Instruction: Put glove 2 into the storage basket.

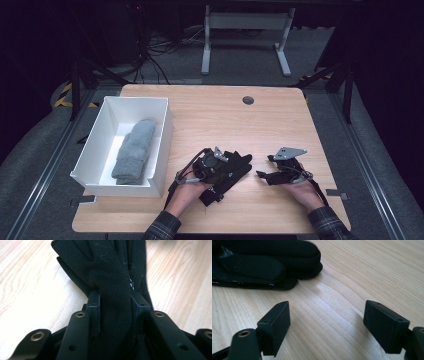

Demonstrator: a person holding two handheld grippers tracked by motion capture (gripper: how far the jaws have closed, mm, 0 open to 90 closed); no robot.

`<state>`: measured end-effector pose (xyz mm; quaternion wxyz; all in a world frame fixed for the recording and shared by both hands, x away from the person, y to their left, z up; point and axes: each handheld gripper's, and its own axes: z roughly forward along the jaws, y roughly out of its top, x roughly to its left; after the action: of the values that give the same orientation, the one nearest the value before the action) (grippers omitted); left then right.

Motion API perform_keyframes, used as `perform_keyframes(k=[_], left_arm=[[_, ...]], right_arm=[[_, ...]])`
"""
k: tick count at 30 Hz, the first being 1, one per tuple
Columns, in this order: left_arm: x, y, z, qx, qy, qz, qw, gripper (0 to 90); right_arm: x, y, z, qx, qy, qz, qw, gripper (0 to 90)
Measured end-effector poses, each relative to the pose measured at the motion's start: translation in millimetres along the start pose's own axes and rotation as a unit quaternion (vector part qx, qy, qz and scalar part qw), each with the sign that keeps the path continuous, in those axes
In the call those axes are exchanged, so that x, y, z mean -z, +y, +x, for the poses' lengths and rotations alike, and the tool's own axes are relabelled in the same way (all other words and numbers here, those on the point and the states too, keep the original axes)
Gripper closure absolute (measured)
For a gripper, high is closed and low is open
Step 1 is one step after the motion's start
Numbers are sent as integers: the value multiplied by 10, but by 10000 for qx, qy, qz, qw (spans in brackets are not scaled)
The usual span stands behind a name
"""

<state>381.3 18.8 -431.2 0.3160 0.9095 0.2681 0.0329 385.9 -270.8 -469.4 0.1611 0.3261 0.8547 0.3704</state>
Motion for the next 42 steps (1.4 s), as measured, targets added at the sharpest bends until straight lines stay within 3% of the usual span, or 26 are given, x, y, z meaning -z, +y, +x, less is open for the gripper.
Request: perform_keyframes(k=[11, 19, 22, 29, 33, 38, 41, 42], left_arm=[[447, 158, -36, 136, 42, -313, 9994, 677], [807, 273, 11, 208, 137, -499, 9984, 675], [970, 304, 44, 261, 172, -557, 9980, 675], [1351, 312, 192, 458, 372, -780, 9952, 675], [1545, 289, 293, 555, 510, -829, 9937, 675], [1763, 214, 424, 750, 712, -958, 9900, 675], [1909, 145, 521, 895, 849, -1069, 9866, 675], [1909, 145, 521, 895, 849, -1069, 9866, 675]], right_arm=[[-9, 5, 0, -52, -37, 41, 10000, 173], [-13, 6, -2, -66, -60, 60, 9999, 151], [-20, 9, -3, -83, -105, 90, 9999, 100], [-44, 16, -3, -94, -97, 219, 9997, 7], [-45, 18, 1, -52, -82, 243, 9997, 5], [-45, 18, 0, -53, -80, 244, 9997, 5], [-45, 18, 0, -53, -80, 245, 9997, 5], [-45, 18, 0, -53, -80, 245, 9997, 5]])
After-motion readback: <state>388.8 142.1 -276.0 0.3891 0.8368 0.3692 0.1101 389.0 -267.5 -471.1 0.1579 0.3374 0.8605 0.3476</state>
